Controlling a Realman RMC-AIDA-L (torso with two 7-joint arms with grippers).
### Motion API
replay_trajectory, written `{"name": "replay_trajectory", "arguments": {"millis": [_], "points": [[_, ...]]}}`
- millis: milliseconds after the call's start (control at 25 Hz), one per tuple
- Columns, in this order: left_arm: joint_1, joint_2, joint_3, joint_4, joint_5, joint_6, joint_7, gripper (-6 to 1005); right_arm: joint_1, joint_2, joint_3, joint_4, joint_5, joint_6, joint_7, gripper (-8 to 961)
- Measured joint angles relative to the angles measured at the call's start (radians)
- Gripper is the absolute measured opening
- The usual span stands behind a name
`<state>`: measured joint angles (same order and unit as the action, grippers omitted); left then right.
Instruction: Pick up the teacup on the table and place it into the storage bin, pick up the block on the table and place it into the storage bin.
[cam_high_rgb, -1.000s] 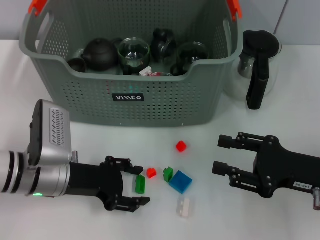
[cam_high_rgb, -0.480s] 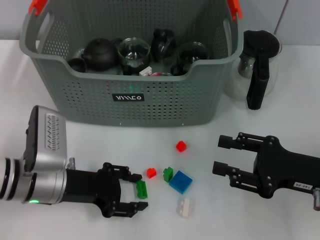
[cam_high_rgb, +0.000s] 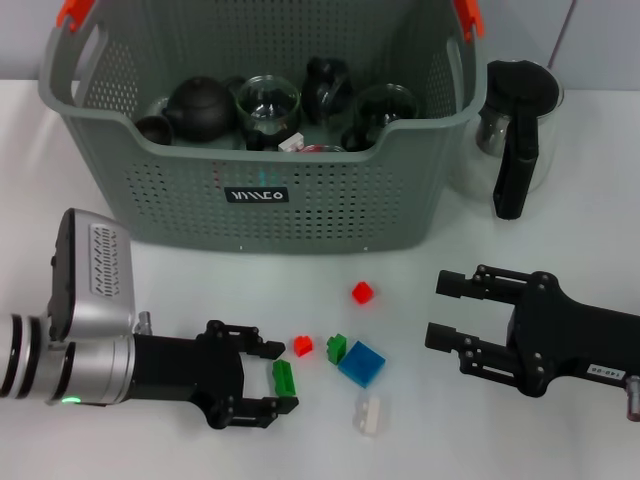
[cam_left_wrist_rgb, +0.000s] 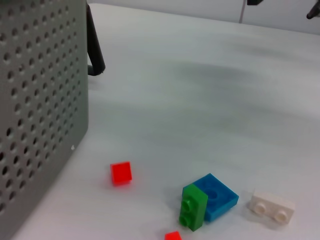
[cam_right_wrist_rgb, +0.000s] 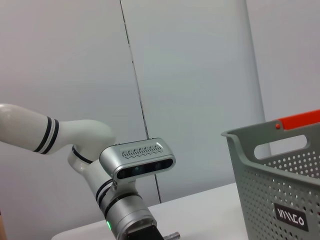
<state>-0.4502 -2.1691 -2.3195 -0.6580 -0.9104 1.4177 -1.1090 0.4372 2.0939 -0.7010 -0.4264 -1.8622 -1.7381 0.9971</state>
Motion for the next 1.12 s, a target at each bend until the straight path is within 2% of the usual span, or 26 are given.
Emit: {"name": "replay_trajectory", "arguments": {"millis": [600, 800, 1040, 1120], "points": [[-0.006, -0.001, 0.006, 0.006, -0.001, -0.013, -0.001, 562, 0.001, 0.0, 0.0, 0.0, 0.0, -0.002, 0.0, 624], [-0.021, 0.002, 0.01, 0.002, 0.005, -0.008, -0.054, 536, 0.002, 0.0, 0.0, 0.0, 0.0, -0.003, 0.0, 624], [-0.022, 0.004, 0.01, -0.005, 0.006, -0.004, -0.065, 402, 0.001, 0.0, 0.0, 0.0, 0.0, -0.001, 0.0, 624], [-0.022, 0.004, 0.007, -0.007, 0.006, -0.004, -0.071, 402, 0.0, 0.0, 0.0, 0.0, 0.0, -0.001, 0.0, 624]]}}
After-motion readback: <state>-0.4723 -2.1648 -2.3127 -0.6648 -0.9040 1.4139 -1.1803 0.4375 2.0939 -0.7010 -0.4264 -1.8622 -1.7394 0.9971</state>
